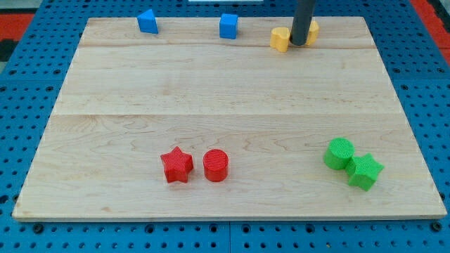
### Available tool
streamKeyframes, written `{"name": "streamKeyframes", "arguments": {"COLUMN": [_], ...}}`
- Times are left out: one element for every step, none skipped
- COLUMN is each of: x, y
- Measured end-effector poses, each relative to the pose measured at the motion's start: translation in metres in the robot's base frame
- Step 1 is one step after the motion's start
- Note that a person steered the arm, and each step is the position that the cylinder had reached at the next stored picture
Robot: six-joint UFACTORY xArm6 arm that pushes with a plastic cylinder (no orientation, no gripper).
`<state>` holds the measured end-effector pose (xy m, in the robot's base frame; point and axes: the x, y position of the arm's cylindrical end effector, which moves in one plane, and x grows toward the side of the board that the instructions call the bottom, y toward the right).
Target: Separate the yellow heart from yellow hexagon and place it diagonally to blue cube
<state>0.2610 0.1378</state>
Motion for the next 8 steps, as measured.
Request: {"name": "streamKeyframes", "arguments": {"x": [-0.009, -0.017, -0.017, -0.015, -0.008, 0.004, 0.006, 0.006], "y": [0.0, 0.0, -0.008, -0.068, -0.125, -0.143, -0.128, -0.118]}}
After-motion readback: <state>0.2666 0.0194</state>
